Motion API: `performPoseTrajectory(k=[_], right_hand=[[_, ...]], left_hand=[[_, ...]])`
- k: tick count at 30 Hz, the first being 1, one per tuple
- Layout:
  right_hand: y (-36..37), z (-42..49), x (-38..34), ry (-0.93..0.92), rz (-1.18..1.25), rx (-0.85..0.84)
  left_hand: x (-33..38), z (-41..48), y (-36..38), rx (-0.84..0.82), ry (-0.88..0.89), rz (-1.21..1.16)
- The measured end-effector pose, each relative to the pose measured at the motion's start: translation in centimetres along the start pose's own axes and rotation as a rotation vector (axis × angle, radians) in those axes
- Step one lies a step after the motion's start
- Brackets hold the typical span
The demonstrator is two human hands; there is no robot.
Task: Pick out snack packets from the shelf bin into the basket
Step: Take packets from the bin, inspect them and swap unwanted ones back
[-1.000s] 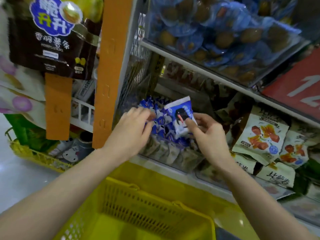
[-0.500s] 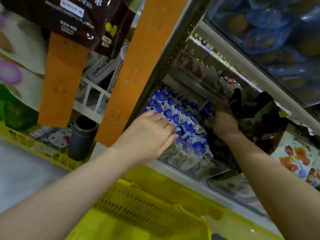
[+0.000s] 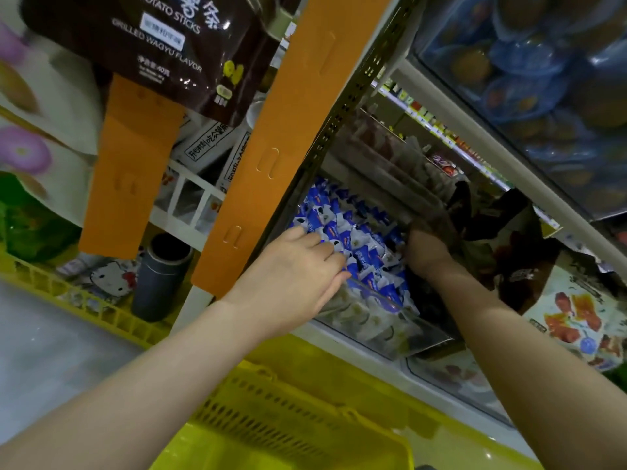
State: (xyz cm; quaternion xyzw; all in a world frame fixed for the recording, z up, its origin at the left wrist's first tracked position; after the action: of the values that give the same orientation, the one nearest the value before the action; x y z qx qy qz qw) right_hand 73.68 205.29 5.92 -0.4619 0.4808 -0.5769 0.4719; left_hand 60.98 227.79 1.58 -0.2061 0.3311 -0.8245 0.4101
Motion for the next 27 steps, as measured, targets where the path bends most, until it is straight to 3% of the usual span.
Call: performPoseTrajectory(k=[5, 10, 13, 17, 23, 27], right_hand=[[0.6, -0.2, -0.4, -0.017, -0.091, -0.104], [-0.2, 0.1, -1.8, -0.107, -0.152, -0.067], [-0.6, 1.3, -3.9, -0.262, 0.254, 0.087], [-0.4, 3.8, -7.7, -0.336, 0.586, 0.001], [1.2, 7.0, -11.8, -0.256, 0.57, -0.123], [1.6, 7.5, -12.6, -0.218, 0.57, -0.072]], left_hand=[[0.0, 0.1, -0.5, -0.033, 0.0, 0.022], [0.0, 0.2, -0.5, -0.07, -0.015, 0.002], [-0.2, 0.2, -0.5, -0.067, -0.016, 0.012], [-0.5, 0.3, -0.4, -0.08, 0.009, 0.062], [-0.8, 0.3, 0.0, -0.104, 0.012, 0.068], [-0.7, 0.3, -0.1, -0.105, 0.007, 0.071]])
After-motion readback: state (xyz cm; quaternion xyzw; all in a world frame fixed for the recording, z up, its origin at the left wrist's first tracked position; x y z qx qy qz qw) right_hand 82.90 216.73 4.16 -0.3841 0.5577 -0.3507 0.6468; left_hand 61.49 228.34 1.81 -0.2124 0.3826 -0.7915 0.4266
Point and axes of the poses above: each hand's wrist, its own z-axis towards the middle knuckle, its own y-axis out of the palm, x = y × z, the point moved 1 cm from there along z, towards the middle knuckle, and after that the axes turned 2 degrees about z, right-handed, at the moved point
